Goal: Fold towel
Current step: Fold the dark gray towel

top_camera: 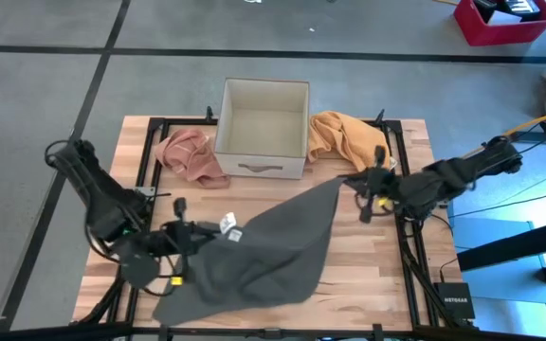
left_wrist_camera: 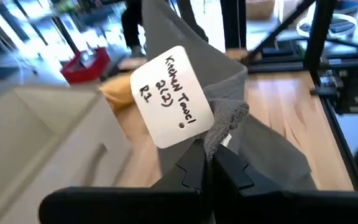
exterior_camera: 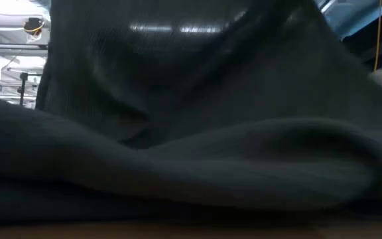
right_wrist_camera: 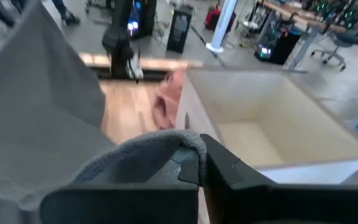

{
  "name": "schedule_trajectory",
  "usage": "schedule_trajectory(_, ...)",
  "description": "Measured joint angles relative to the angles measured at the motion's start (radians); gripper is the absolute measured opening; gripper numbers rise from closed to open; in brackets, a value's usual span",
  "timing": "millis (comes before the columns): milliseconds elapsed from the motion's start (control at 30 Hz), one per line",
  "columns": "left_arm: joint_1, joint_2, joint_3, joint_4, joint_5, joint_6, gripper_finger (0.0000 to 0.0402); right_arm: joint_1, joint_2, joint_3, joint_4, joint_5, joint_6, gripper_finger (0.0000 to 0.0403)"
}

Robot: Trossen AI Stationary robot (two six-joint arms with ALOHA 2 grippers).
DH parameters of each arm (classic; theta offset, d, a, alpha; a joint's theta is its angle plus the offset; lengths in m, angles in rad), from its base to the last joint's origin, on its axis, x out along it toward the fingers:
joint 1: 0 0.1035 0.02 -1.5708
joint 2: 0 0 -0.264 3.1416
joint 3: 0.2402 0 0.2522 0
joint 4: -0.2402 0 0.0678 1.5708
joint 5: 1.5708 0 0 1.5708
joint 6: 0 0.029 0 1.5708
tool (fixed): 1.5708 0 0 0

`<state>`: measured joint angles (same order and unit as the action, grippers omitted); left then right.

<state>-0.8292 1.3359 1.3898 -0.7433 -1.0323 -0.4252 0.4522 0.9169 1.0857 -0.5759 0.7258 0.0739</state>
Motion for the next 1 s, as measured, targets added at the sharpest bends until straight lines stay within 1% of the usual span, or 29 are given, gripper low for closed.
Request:
schedule_trajectory(133, -0.040, -0.019, 0.019, 0.004, -0.076, 0.040, 0.0004, 0.000, 0.000, 0.095, -0.019, 0.000, -0.034, 0.0007)
schedule_trajectory(300, -0.089, -0.020, 0.019, 0.008, -0.150, 0.056, 0.0005, 0.000, 0.001, 0.170, -0.020, 0.000, -0.099, 0.0004)
schedule_trajectory(433, -0.119, -0.029, 0.019, 0.088, -0.230, 0.152, 0.0005, 0.000, 0.004, 0.229, -0.018, 0.033, -0.140, 0.0005)
schedule_trajectory(567, -0.129, -0.070, 0.019, 0.236, -0.294, 0.327, 0.0005, -0.001, 0.004, 0.300, -0.018, 0.066, -0.188, 0.0004)
schedule_trajectory(667, -0.129, -0.098, 0.019, 0.341, -0.323, 0.459, 0.0005, -0.001, 0.004, 0.352, -0.017, 0.091, -0.228, 0.0005)
schedule_trajectory(833, -0.117, -0.161, 0.018, 0.577, -0.371, 0.752, 0.0005, -0.001, 0.004, 0.427, -0.008, 0.104, -0.290, 0.0004)
schedule_trajectory(1000, -0.071, -0.204, 0.018, 0.815, -0.412, 1.060, 0.0005, -0.001, 0.004, 0.455, 0.046, 0.203, -0.405, 0.0005)
